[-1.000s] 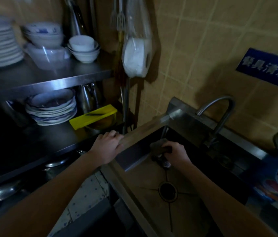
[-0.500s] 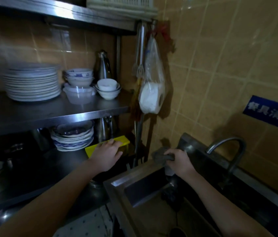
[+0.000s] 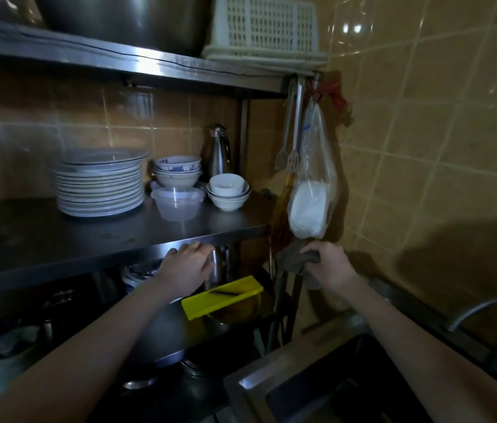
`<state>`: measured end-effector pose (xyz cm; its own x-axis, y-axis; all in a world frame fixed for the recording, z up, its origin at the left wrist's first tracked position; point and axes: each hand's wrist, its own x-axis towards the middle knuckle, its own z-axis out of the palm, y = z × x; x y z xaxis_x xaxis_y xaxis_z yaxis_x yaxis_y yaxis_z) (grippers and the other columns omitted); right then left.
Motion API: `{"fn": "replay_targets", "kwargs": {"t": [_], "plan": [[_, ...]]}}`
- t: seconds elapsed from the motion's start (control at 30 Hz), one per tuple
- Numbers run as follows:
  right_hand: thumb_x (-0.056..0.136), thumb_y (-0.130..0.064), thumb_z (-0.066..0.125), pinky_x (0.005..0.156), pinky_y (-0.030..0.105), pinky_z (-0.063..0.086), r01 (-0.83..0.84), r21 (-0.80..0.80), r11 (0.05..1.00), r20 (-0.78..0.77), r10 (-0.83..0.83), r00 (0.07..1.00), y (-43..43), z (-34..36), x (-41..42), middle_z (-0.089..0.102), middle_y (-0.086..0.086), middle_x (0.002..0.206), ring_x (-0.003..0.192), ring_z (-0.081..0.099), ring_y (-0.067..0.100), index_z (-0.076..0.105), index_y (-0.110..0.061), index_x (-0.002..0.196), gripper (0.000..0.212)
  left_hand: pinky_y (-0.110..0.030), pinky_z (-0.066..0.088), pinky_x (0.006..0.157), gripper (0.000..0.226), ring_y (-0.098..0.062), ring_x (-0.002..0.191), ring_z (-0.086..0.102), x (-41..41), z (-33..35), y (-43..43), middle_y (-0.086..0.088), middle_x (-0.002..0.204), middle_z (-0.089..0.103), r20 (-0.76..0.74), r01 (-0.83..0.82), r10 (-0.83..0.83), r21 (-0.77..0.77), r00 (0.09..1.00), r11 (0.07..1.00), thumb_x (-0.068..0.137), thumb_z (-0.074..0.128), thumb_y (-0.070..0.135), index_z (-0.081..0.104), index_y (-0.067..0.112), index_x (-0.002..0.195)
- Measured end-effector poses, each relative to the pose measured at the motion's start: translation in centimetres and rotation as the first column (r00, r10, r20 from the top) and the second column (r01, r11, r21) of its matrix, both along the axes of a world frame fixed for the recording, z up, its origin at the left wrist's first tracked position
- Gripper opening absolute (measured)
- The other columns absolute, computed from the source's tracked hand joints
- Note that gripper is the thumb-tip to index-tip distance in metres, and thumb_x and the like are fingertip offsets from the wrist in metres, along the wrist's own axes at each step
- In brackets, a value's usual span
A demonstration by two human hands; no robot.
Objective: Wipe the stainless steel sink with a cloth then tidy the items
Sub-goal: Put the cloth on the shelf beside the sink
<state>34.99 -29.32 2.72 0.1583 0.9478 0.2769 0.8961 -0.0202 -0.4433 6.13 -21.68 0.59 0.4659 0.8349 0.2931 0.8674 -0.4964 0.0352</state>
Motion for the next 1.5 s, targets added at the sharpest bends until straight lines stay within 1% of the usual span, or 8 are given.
{"fn": "replay_targets", "kwargs": {"t": [0.17,0.33,0.57,0.9,1.03,1.27,1.4,1.5], "plan": [[0.086,-0.004,0.057,0.088,0.026,0.048,-0.009,0.021,1.000,-0.003,0.009,1.000,5.1,1.0,-2.7,0.066,0.005,0.114,0.109,0.059,0.021,0.067,-0.017,0.110,0.029,-0.040,0.040,0.096,0.039,-0.029,0.117,0.051,-1.9,1.1,4.3,-0.005,0.127,0.050,0.020,-0.005,0.005,-0.008,1.000,1.000,0.095,0.039,0.040,0.043,0.022,0.129],[0.083,-0.001,0.058,0.080,0.022,0.046,-0.004,0.050,0.999,-0.008,0.005,1.000,10.7,1.4,-5.1,0.064,-0.005,0.095,0.100,0.062,0.017,0.069,-0.022,0.096,0.027,-0.041,0.037,0.097,0.039,-0.027,0.120,0.048,-3.6,1.5,8.9,-0.003,0.130,0.048,0.044,0.008,-0.006,-0.039,0.999,0.999,0.095,0.039,0.039,0.042,0.024,0.130],[0.083,-0.003,0.056,0.078,0.020,0.040,0.022,0.086,0.996,-0.028,-0.020,0.999,17.8,2.1,-7.7,0.068,0.002,0.106,0.101,0.061,0.018,0.071,-0.020,0.097,0.027,-0.040,0.039,0.094,0.038,-0.025,0.118,0.050,-5.4,0.9,14.8,-0.002,0.127,0.050,0.052,0.030,-0.028,-0.050,0.998,0.998,0.094,0.040,0.040,0.045,0.024,0.129],[0.086,-0.001,0.055,0.079,0.024,0.049,0.117,0.037,0.992,-0.006,-0.117,0.993,27.7,1.1,-9.8,0.067,0.003,0.109,0.101,0.063,0.019,0.068,-0.017,0.104,0.028,-0.038,0.039,0.096,0.039,-0.022,0.119,0.048,-5.7,-0.4,21.5,0.001,0.128,0.048,0.057,0.081,-0.079,-0.037,0.995,0.996,0.094,0.040,0.041,0.042,0.027,0.130],[0.086,-0.001,0.055,0.085,0.030,0.054,0.122,0.007,0.993,0.007,-0.122,0.993,30.0,-0.2,-10.4,0.067,0.005,0.109,0.099,0.063,0.020,0.067,-0.016,0.105,0.027,-0.038,0.040,0.095,0.038,-0.021,0.117,0.048,-5.4,-1.2,23.0,0.002,0.126,0.048,0.076,0.113,-0.112,-0.013,0.991,0.993,0.095,0.038,0.042,0.042,0.028,0.130],[0.087,-0.002,0.052,0.090,0.031,0.050,0.064,-0.028,0.998,0.030,-0.063,0.998,31.9,-3.2,-11.3,0.059,0.012,0.119,0.108,0.061,0.027,0.063,-0.015,0.117,0.035,-0.037,0.038,0.095,0.037,-0.020,0.118,0.047,-5.3,-2.2,23.9,0.004,0.127,0.047,0.108,0.128,-0.123,-0.039,0.986,0.991,0.095,0.037,0.041,0.042,0.030,0.129],[0.089,-0.010,0.053,0.106,0.038,0.039,0.004,-0.147,0.989,0.080,0.008,0.997,31.9,-4.3,-11.0,0.040,0.011,0.138,0.128,0.043,0.032,0.046,-0.024,0.136,0.049,-0.037,0.038,0.096,0.037,-0.022,0.117,0.047,-4.8,-2.4,23.5,0.001,0.127,0.047,0.087,0.132,-0.127,-0.055,0.988,0.990,0.095,0.037,0.041,0.043,0.028,0.129],[0.089,-0.013,0.054,0.110,0.043,0.037,-0.013,-0.122,0.992,0.075,0.022,0.997,30.8,-4.4,-10.3,0.030,0.009,0.148,0.135,0.036,0.033,0.040,-0.030,0.141,0.056,-0.038,0.038,0.098,0.037,-0.022,0.119,0.046,-4.2,-2.2,22.9,0.001,0.128,0.047,0.079,0.138,-0.132,-0.064,0.988,0.988,0.095,0.037,0.040,0.043,0.027,0.130]]}}
